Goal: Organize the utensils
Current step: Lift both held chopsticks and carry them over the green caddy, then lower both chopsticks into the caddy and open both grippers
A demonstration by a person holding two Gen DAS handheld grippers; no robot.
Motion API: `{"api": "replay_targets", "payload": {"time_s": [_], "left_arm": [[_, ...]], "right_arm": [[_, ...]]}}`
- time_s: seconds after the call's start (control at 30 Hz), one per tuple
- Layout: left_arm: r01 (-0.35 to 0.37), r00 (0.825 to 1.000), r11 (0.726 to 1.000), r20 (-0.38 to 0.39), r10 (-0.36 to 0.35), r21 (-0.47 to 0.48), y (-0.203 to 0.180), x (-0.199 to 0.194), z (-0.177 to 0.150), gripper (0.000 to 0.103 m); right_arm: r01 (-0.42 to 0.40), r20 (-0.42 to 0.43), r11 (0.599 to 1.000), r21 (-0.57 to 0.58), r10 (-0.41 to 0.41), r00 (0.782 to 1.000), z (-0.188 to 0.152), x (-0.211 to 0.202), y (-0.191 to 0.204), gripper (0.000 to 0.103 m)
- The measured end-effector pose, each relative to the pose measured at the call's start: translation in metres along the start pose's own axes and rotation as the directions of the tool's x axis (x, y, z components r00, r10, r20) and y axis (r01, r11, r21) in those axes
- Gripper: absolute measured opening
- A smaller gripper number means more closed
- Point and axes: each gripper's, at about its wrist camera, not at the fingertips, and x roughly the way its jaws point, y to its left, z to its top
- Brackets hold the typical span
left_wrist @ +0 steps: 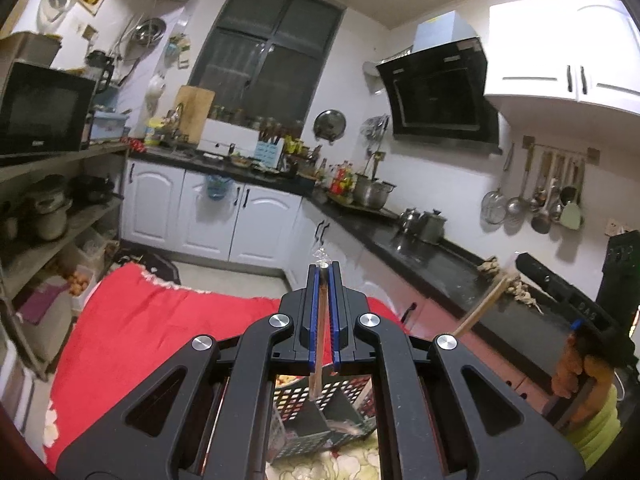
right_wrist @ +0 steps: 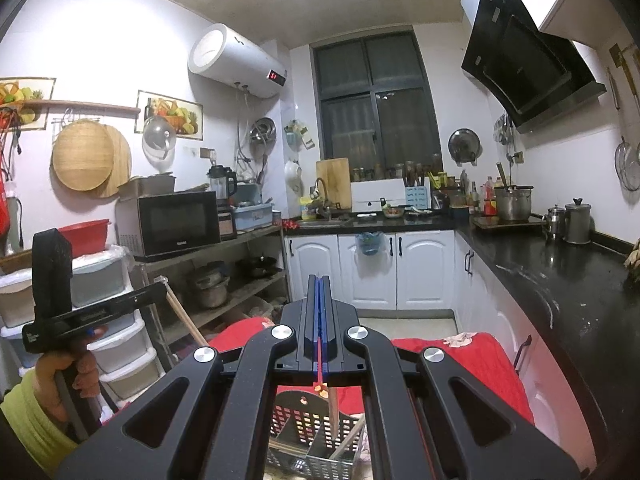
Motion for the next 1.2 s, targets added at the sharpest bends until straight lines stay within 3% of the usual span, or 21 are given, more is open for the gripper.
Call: {"api": "replay_targets", "payload": {"time_s": [0.57, 1.0, 1.03, 1.07, 1.1, 1.2], "left_arm": [[-0.018, 0.995, 0.998, -0.101, 0.012, -0.059, 0.026, 0.023, -0.041, 0.002], [-0.010, 0.988, 0.996, -0.153, -0.003, -0.088, 0.029, 0.026, -0.067, 0.003], [-0.012, 0.988, 0.996, -0.152, -0.001, -0.088, 0.030, 0.026, -0.067, 0.004], [-0.014, 0.988, 0.996, -0.151, 0.001, -0.085, 0.030, 0.025, -0.068, 0.012], [-0.012, 0.989, 0.996, -0.151, -0.001, -0.084, 0.030, 0.025, -0.068, 0.022], [-0.015, 0.989, 0.996, -0.151, 0.001, -0.087, 0.030, 0.022, -0.070, 0.030]], "right_arm": [[0.046, -0.110, 0.998, 0.033, -0.042, 0.993, -0.050, 0.040, -0.023, 0.001], [0.068, -0.170, 0.995, 0.076, -0.054, 0.984, -0.075, 0.044, -0.032, 0.002], [0.068, -0.174, 0.995, 0.077, -0.054, 0.983, -0.076, 0.043, -0.032, 0.009], [0.070, -0.179, 0.994, 0.079, -0.055, 0.982, -0.078, 0.042, -0.033, 0.021], [0.071, -0.182, 0.994, 0.082, -0.055, 0.982, -0.079, 0.041, -0.033, 0.026], [0.074, -0.189, 0.994, 0.074, -0.059, 0.980, -0.082, 0.038, -0.032, 0.027]]}}
